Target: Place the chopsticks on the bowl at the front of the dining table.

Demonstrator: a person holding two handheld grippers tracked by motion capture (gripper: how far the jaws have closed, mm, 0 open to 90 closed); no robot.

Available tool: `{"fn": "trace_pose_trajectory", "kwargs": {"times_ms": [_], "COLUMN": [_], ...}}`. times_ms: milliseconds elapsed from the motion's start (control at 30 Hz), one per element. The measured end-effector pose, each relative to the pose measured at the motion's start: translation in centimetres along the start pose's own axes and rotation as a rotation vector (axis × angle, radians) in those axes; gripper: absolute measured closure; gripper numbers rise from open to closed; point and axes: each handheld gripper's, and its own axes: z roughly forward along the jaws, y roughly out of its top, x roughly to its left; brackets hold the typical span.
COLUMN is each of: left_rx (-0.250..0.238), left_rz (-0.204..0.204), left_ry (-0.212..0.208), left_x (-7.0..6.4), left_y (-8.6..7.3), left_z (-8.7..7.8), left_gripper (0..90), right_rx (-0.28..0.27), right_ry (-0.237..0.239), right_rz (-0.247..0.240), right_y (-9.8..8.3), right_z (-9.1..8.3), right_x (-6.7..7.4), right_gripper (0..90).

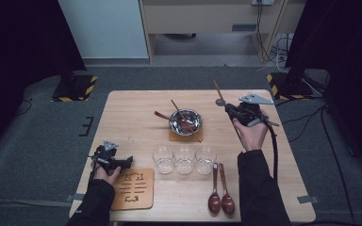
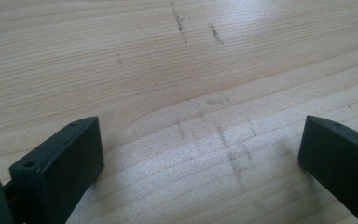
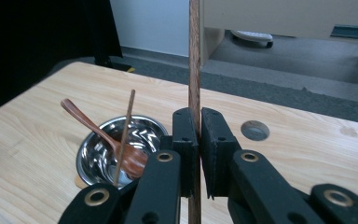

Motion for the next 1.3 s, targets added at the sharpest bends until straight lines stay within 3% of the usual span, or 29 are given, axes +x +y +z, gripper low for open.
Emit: {"fn": "trace_pose_trajectory", "kwargs": {"times_ms": [1300], "left_rx": [0.0], "left_rz": [-0.001], "left_ry": [0.0], "left_x": [0.0], "left_y": [0.0], "left_z": [0.0], "left_gripper": [0.0], "right_rx": [0.008], "right_ry": [0.056], "right_rz": [-0.03], "right_y": [2.2], "right_z": [6.1], "right_x": [3.4], "right_gripper": [84.7]}}
